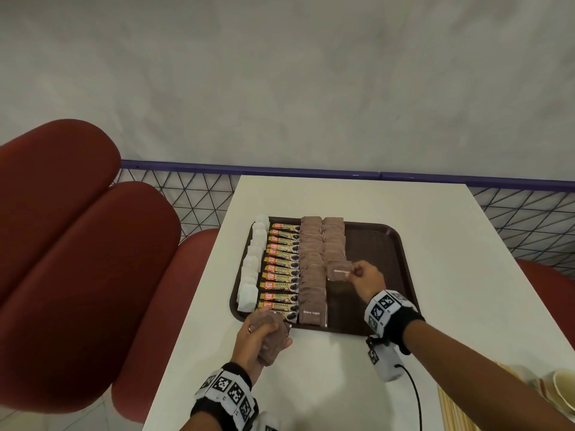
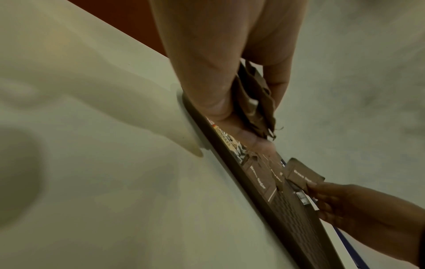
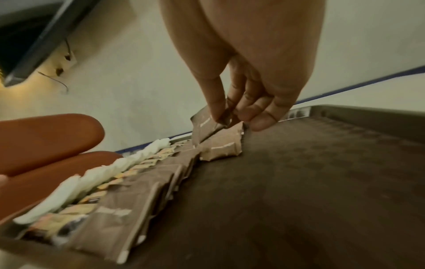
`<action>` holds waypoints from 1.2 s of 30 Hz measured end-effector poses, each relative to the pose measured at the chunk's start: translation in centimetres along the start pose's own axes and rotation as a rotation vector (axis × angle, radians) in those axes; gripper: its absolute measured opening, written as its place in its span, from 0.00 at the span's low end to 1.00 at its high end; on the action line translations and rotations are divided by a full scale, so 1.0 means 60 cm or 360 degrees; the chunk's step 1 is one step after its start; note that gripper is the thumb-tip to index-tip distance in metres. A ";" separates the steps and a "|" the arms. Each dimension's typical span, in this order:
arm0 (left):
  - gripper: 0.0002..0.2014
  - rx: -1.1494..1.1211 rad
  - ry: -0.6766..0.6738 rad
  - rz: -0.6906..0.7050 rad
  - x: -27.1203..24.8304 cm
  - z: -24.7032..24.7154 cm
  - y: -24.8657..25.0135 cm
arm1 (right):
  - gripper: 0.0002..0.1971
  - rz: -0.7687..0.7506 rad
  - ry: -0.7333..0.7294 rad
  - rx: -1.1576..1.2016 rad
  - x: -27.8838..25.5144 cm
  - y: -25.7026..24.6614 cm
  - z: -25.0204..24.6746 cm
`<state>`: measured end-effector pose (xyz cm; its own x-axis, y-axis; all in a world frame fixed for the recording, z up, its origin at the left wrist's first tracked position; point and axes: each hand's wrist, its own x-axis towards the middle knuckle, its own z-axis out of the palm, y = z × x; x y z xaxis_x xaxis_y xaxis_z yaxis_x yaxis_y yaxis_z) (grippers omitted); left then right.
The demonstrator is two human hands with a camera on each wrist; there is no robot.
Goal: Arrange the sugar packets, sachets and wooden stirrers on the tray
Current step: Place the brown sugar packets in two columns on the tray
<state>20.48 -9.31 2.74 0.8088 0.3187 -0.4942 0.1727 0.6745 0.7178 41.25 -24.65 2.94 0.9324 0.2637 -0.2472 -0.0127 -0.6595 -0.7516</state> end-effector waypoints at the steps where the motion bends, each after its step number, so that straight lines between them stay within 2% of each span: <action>1: 0.20 0.0008 -0.0008 -0.0009 0.001 -0.004 -0.001 | 0.09 0.0033 0.0027 -0.0038 0.007 0.001 -0.003; 3: 0.22 0.0052 -0.0017 -0.0014 0.001 -0.005 0.002 | 0.10 0.0088 0.0028 -0.0101 0.020 0.005 -0.001; 9: 0.12 0.0037 0.0119 -0.0087 0.013 -0.016 0.002 | 0.10 0.0195 -0.0086 -0.0193 0.047 0.005 0.026; 14: 0.14 -0.0013 0.0149 -0.0095 0.014 -0.017 0.004 | 0.10 0.0179 -0.0059 -0.0374 0.055 0.004 0.043; 17: 0.20 -0.0057 0.0218 -0.0139 0.019 -0.021 0.000 | 0.13 0.0140 -0.0037 -0.0531 0.052 0.003 0.042; 19: 0.21 -0.0079 0.0238 -0.0158 0.021 -0.022 0.000 | 0.16 0.0096 -0.0021 -0.0635 0.051 0.006 0.040; 24: 0.20 -0.0073 0.0174 -0.0175 0.018 -0.017 0.005 | 0.14 0.0040 0.0101 -0.0639 0.057 0.017 0.047; 29: 0.21 -0.0026 0.0158 -0.0159 0.017 -0.016 0.003 | 0.22 -0.0091 0.0196 -0.0797 0.054 0.016 0.050; 32: 0.21 0.0020 0.0174 -0.0117 0.016 -0.015 0.004 | 0.21 -0.0295 0.0232 -0.0989 0.045 0.007 0.049; 36: 0.22 0.0079 0.0190 -0.0059 0.014 -0.011 0.003 | 0.23 -0.0545 0.0057 -0.1050 0.022 -0.007 0.049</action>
<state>20.83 -8.45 2.12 0.7292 0.3730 -0.5737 0.2316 0.6544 0.7198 41.44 -21.95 1.12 0.8566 0.5148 -0.0365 0.4898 -0.8332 -0.2568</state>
